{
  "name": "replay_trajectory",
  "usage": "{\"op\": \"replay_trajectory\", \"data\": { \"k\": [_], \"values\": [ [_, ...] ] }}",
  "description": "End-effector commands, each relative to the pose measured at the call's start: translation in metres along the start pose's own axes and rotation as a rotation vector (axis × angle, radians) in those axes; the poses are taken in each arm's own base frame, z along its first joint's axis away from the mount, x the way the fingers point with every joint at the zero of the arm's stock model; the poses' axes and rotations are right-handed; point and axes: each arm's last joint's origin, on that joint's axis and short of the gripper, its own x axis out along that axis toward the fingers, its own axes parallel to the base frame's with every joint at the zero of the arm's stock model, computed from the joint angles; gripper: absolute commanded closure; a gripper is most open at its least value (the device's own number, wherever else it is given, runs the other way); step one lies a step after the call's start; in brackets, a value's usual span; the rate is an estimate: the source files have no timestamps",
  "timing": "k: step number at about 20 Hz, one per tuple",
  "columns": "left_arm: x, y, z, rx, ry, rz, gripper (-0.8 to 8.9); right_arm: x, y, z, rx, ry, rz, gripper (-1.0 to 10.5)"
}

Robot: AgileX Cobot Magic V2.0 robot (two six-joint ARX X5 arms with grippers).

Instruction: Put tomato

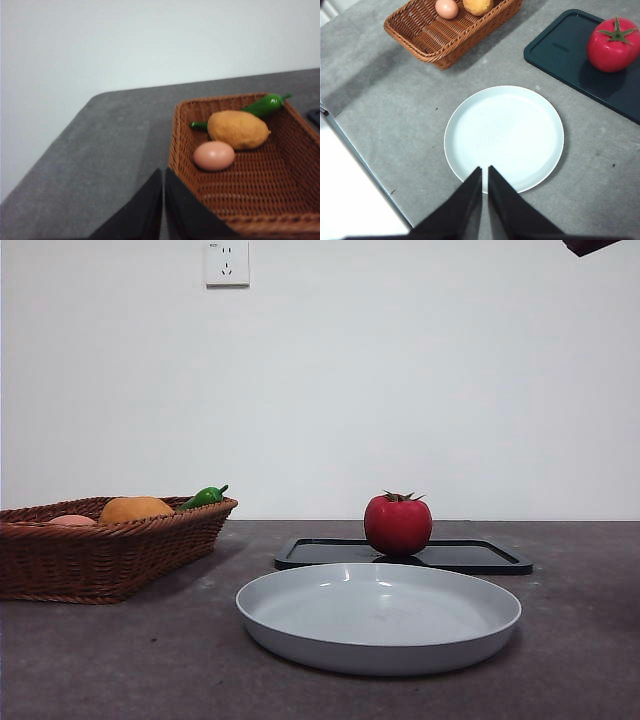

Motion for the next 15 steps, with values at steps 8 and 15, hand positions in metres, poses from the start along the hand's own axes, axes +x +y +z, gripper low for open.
{"op": "replay_trajectory", "data": {
  "k": [8,15],
  "values": [
    [0.000,-0.004,-0.030,0.000,0.088,-0.008,8.06,0.000,0.001,0.002,0.005,-0.005,0.006,9.4],
    [0.001,-0.005,-0.039,-0.024,0.134,-0.005,8.06,0.000,0.001,0.002,0.005,-0.005,0.006,9.4]
  ]
}}
